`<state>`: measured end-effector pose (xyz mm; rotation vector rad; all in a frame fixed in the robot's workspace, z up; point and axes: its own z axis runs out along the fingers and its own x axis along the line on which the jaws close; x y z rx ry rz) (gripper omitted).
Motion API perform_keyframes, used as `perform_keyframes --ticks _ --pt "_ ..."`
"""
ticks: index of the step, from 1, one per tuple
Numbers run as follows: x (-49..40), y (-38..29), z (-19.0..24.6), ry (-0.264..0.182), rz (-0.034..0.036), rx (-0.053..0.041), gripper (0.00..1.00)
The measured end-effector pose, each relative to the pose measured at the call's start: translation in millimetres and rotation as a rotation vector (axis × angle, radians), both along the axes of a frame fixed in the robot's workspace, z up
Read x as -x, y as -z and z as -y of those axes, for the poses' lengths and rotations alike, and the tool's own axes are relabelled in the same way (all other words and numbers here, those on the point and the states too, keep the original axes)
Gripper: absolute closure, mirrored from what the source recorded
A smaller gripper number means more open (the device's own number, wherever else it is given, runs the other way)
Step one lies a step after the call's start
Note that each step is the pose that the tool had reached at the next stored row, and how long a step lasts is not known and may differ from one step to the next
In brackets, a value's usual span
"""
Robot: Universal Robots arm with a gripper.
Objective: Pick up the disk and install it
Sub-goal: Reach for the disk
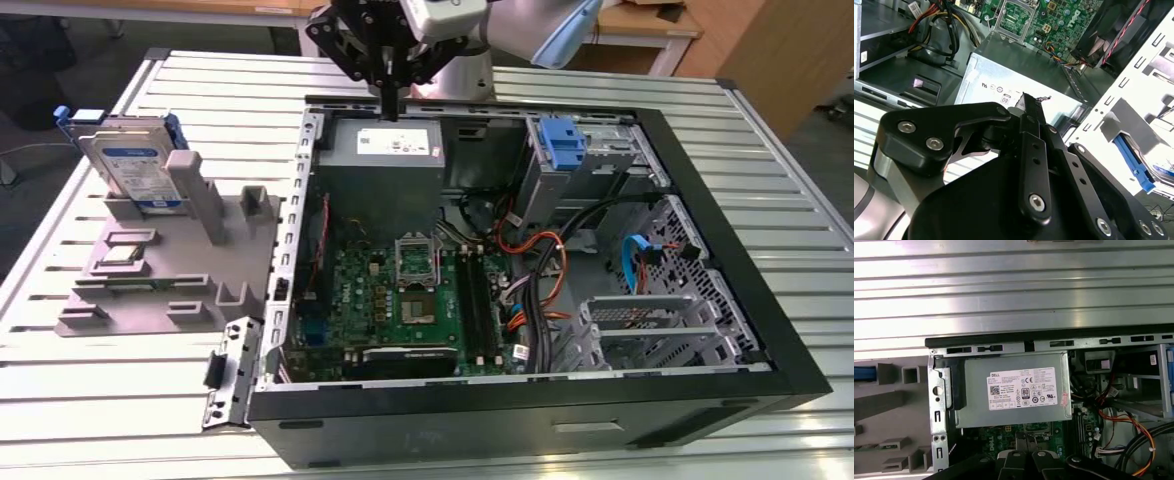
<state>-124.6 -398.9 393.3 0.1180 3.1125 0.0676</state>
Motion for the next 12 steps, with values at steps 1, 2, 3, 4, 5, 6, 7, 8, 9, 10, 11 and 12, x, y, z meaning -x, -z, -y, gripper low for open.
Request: perform_keyframes --ticks 1,2,3,4,5,6,7,8,9,10,11,12 --pt "0.3 0.0 0.0 0.000 0.0000 0.0000 0.90" --pt "0.3 0.0 0.0 0.000 0.0000 0.0000 0.90" --pt "0.4 0.0 0.0 0.000 0.0000 0.0000 0.90" --pt "0.5 0.0 0.0 0.000 0.0000 0.0000 0.90" --pt "0.5 0.0 0.0 0.000 0.0000 -0.0001 0.90" --pt "0.6 0.0 0.0 0.000 0.0000 0.0000 0.90" --pt "1.1 0.0 0.0 0.000 0.0000 0.0000 0.90" --pt "1.5 0.0 0.0 0.000 0.0001 -0.0001 0.90" --pt "2.0 0.0 0.0 0.000 0.0000 0.0000 0.90" --pt "2.6 0.0 0.0 0.000 -0.0001 0.0000 0.90" --pt "3.2 0.0 0.0 0.000 -0.0001 0.0000 0.90" --pt "3.9 0.0 0.0 0.000 0.0000 -0.0001 0.90"
